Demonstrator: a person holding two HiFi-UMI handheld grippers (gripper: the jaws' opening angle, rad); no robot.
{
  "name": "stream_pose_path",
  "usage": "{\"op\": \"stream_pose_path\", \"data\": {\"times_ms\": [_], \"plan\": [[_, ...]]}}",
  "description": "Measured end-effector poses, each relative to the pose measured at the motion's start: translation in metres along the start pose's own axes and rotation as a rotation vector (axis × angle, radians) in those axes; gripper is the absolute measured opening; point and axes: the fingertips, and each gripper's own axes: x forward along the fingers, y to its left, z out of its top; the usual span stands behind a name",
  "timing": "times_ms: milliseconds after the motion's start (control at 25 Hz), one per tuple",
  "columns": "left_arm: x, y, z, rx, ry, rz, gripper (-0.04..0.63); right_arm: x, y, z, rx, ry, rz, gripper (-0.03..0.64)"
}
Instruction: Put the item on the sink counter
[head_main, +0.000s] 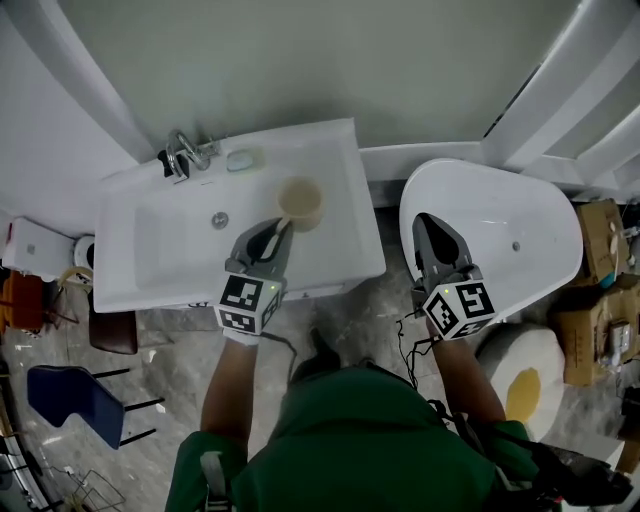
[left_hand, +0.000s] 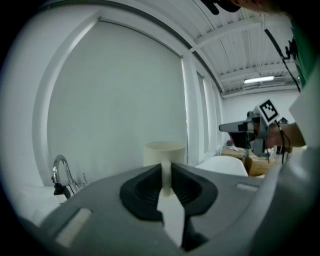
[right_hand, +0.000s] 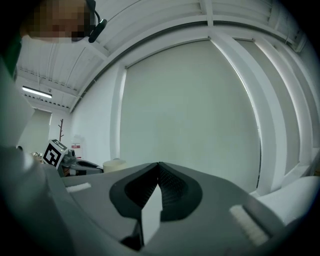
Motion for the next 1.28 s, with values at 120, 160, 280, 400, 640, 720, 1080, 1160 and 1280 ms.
{"op": "stream_pose_path", "data": {"times_ms": [120, 160, 280, 400, 640, 720, 1080, 1160, 1280], "plan": [[0.010, 0.011, 0.000, 0.004, -0.013, -0.029, 0.040, 0.010, 0.000, 0.004, -0.010, -0.002, -0.031, -0.003], [0.013, 0.014, 0.000, 0.006, -0.019, -0.039, 0.040, 0.012, 0.001, 0.004, -0.014, -0.002, -0.040, -0.003], [0.022, 0.019, -0.005, 0.019, -0.032, -0.070, 0.040, 0.017, 0.000, 0.003, -0.021, 0.003, -0.067, -0.003], [0.031, 0.022, -0.012, 0.035, -0.032, -0.088, 0.040, 0.019, -0.003, 0.000, -0.023, 0.013, -0.089, -0.003], [0.058, 0.023, -0.032, 0.012, 0.005, -0.113, 0.040, 0.025, -0.020, -0.020, 0.008, 0.048, -0.109, -0.003], [0.069, 0.024, -0.037, 0.012, 0.012, -0.113, 0.040, 0.028, -0.027, -0.029, 0.021, 0.064, -0.109, -0.003], [0.118, 0.029, -0.060, 0.024, 0.030, -0.116, 0.040, 0.055, -0.058, -0.061, 0.062, 0.119, -0.089, -0.003], [0.127, 0.026, -0.069, 0.021, 0.045, -0.122, 0.040, 0.058, -0.065, -0.067, 0.069, 0.133, -0.085, -0.003], [0.140, 0.027, -0.087, 0.013, 0.089, -0.117, 0.040, 0.065, -0.074, -0.076, 0.078, 0.155, -0.080, -0.003]]}}
